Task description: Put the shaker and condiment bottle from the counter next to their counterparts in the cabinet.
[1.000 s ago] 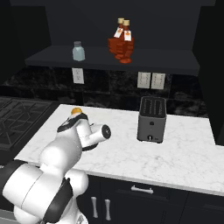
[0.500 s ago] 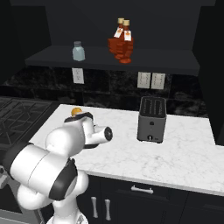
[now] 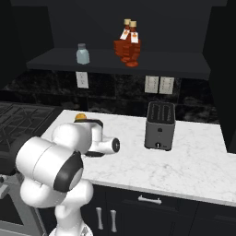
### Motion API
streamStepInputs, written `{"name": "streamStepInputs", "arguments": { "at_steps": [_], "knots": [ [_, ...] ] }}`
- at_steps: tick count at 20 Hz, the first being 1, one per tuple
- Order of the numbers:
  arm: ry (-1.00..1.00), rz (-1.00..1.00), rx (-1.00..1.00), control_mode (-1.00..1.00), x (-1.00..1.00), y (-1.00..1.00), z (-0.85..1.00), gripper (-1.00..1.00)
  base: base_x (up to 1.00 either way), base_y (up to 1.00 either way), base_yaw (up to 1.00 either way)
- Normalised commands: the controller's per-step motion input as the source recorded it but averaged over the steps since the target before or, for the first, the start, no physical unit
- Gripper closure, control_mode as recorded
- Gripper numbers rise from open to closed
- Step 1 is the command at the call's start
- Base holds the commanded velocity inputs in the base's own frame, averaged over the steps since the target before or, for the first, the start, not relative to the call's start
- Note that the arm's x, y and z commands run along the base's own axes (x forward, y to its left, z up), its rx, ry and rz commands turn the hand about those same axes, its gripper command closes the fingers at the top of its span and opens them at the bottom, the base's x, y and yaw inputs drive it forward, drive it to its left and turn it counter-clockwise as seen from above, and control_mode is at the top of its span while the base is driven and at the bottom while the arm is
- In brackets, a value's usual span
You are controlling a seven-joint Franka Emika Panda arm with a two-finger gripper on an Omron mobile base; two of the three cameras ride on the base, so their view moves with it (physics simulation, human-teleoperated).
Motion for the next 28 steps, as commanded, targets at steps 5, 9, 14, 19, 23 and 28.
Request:
{"name": "streamStepInputs", "arguments": {
  "at_steps": [5,9,14,19,23,28],
  "knots": [
    [0.01,0.0,0.04,-1.0,0.03,0.11,-0.16,-1.0,0.0,0.0,0.0],
    [0.03,0.0,0.05,-1.0,0.05,0.15,-0.11,-1.0,0.0,0.0,0.0],
    [0.01,0.0,0.05,-1.0,0.1,0.1,-0.07,-1.0,0.0,0.0,0.0],
    [0.01,0.0,0.06,-1.0,0.13,0.09,-0.06,-1.0,0.0,0.0,0.0],
    [0.03,0.0,0.05,-1.0,0.15,0.14,-0.11,-1.0,0.0,0.0,0.0],
    [0.04,0.0,0.03,-1.0,0.16,0.22,-0.15,1.0,0.0,0.0,0.0]
  ]
}}
